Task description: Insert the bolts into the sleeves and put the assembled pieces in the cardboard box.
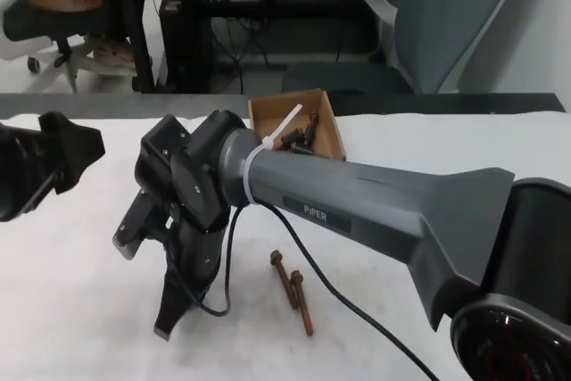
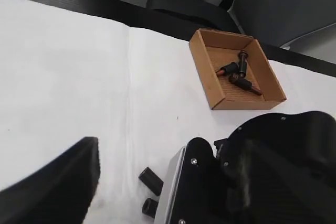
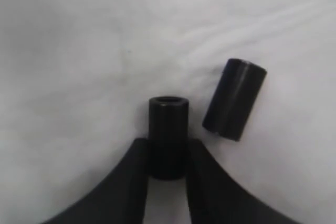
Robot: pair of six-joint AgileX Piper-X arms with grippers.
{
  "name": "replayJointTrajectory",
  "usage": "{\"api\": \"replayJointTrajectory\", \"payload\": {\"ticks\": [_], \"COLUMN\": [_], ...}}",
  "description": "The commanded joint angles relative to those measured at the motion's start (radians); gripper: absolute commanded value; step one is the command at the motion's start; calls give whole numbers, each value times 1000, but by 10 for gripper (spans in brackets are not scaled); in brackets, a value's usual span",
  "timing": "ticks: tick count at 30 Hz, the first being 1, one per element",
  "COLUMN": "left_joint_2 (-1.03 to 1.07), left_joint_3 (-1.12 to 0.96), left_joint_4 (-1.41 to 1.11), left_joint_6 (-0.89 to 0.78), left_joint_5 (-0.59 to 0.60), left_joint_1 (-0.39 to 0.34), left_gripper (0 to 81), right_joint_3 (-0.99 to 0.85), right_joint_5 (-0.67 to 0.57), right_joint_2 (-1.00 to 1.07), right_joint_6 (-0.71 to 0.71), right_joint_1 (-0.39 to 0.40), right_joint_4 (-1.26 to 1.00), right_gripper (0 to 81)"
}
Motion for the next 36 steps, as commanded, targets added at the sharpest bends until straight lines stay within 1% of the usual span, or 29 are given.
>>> {"api": "replayJointTrajectory", "payload": {"ticks": [1,4,7,9,12,15,19,21,22,24,26,28,31,34,36], "left_joint_2": [-7,-7,-7,-7,-7,-7,23,66,100,170,260,354,474,557,604], "left_joint_3": [-1,-1,-1,-1,-1,-1,-1,-1,-1,-4,-17,-40,-89,-142,-175], "left_joint_4": [-12,-3,30,56,71,15,-88,-127,-151,-201,-234,-236,-236,-236,-236], "left_joint_6": [6,6,0,-33,-141,-230,-305,-311,-316,-352,-414,-454,-497,-560,-571], "left_joint_5": [0,0,0,0,-2,-42,-211,-286,-302,-305,-297,-281,-246,-255,-255], "left_joint_1": [-4,-4,-14,-40,-118,-251,-457,-546,-586,-645,-677,-691,-692,-692,-692], "left_gripper": [700,700,700,700,700,700,699,564,525,522,540,540,539,539,539], "right_joint_3": [-1,-1,-1,-1,9,53,158,217,253,321,377,424,471,482,482], "right_joint_5": [56,128,139,146,145,145,145,145,145,145,169,173,176,176,176], "right_joint_2": [1,-48,-132,-190,-296,-420,-607,-696,-746,-844,-934,-1028,-1147,-1224,-1262], "right_joint_6": [-8,-8,29,80,128,135,175,175,188,202,216,248,286,308,309], "right_joint_1": [3,-9,-44,-75,-133,-182,-236,-255,-263,-266,-266,-266,-266,-266,-266], "right_joint_4": [40,80,135,174,215,223,252,274,285,308,327,341,381,423,441], "right_gripper": [3,3,3,3,3,3,3,3,3,3,3,3,3,3,3]}}
